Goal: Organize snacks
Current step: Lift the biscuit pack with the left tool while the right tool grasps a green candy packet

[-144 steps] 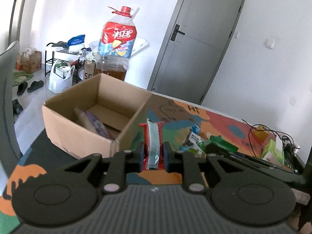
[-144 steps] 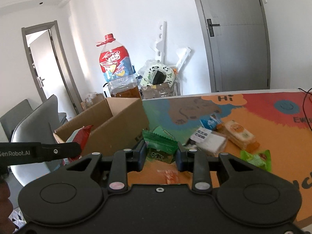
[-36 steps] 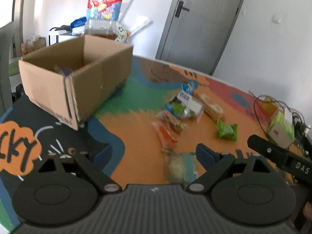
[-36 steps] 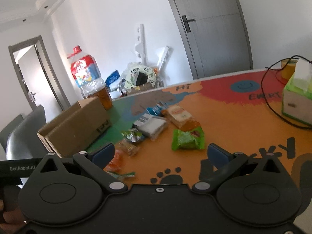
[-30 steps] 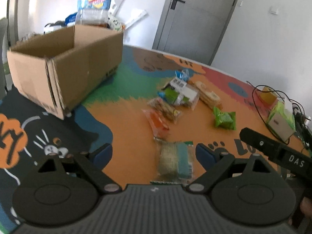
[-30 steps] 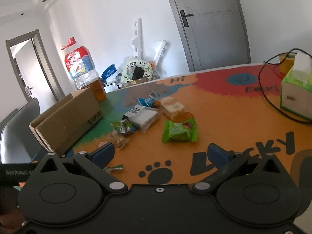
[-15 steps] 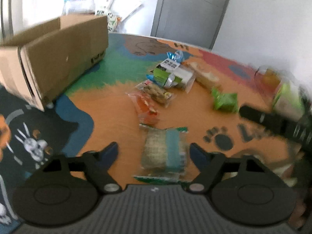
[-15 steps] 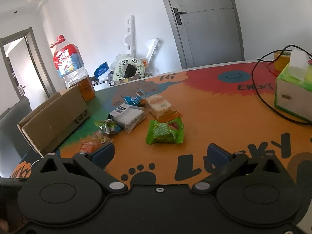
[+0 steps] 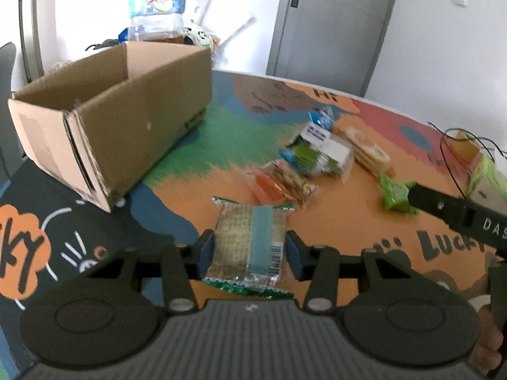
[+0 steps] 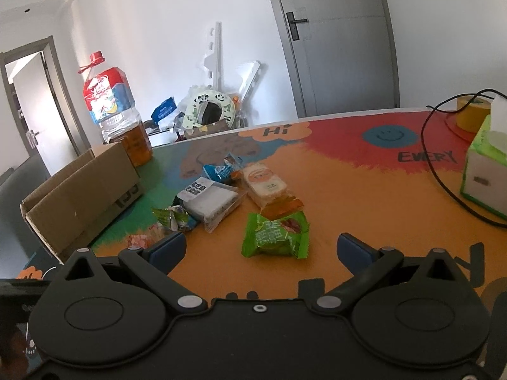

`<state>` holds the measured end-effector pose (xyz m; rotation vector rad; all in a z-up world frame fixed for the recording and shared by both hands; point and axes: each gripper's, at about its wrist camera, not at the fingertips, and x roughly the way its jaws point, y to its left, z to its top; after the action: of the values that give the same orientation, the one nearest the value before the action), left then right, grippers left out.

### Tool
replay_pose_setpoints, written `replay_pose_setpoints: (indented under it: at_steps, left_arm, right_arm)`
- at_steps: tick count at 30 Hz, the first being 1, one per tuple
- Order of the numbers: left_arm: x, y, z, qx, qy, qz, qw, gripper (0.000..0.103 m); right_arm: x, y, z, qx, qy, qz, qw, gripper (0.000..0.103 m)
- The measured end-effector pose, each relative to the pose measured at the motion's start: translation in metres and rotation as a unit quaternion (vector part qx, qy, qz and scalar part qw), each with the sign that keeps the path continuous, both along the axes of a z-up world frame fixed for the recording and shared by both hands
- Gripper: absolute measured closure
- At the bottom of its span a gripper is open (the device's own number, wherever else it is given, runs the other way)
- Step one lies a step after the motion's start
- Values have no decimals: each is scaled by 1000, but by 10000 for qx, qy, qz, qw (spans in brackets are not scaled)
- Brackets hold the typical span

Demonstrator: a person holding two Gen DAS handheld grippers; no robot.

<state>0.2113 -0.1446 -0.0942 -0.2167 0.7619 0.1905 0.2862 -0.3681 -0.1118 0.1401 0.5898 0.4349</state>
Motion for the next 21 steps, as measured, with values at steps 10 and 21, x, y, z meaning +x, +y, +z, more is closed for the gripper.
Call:
replay_pose_setpoints:
  at_steps: [10,21]
  left_arm:
    - [8,23,2,-102,-114,247,9996,56]
    - [4,28,5,-98,-173,339,9992,56]
  right_arm:
    - [30,24,-6,-379,221,-63,9990,0]
    - [38,43,-21,-748,243,111,9968,53]
